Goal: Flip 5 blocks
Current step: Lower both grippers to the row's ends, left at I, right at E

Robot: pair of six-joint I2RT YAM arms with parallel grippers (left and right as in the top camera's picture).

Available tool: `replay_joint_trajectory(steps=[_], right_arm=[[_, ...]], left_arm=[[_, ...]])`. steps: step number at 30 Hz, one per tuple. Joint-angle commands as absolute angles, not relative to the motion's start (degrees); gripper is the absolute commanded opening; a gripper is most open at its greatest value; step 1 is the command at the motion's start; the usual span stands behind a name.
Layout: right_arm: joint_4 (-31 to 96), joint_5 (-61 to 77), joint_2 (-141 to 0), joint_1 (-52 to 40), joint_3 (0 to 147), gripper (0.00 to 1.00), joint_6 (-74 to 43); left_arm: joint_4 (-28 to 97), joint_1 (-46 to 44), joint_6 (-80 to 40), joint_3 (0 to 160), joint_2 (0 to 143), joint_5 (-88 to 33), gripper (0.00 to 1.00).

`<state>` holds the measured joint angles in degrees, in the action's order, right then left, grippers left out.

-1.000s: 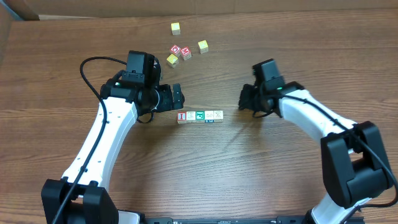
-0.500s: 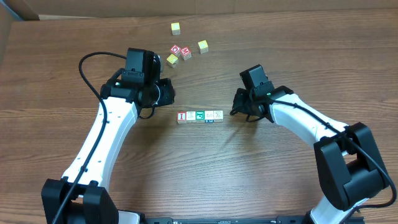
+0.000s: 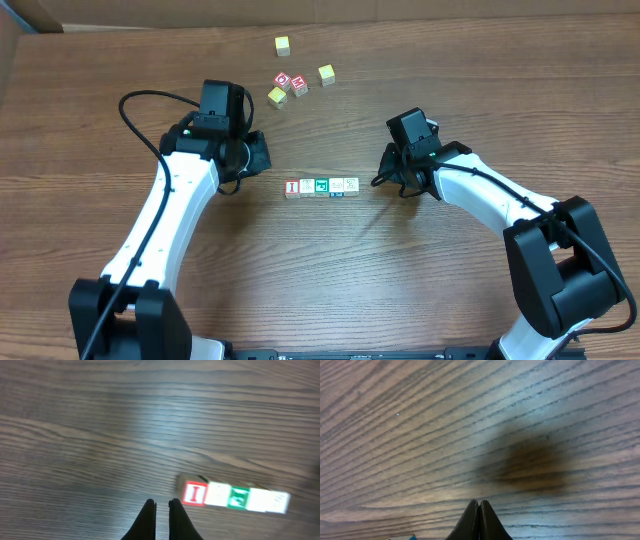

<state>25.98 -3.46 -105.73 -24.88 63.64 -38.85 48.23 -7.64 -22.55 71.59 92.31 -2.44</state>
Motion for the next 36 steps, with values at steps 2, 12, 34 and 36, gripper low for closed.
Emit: replay_joint_trajectory(steps=[2,12,34,36], right_arm=[[25.41,-4.67,-106.45,-25.02,63.26,0.04,-39.27],[25.74,-4.16,-106.48,-25.06,63.26,0.04,-39.27],[19.4,-1.87,-106.54,-27.83,60.05,0.04,-39.27],[18.94,-1.87,-106.54,-28.21,60.05,0.04,-39.24]], left_arm=[[48.36,-6.66,-23.24,71.5,96.38,-1.06,0.04],[46.46,-6.9,-22.2,71.5,103.66,-3.09,0.05],[45.08,-9.52,-15.4,71.29,109.4,-10.09,0.04],[44.93,-9.69,-15.4,71.29,109.4,-10.07,0.04]])
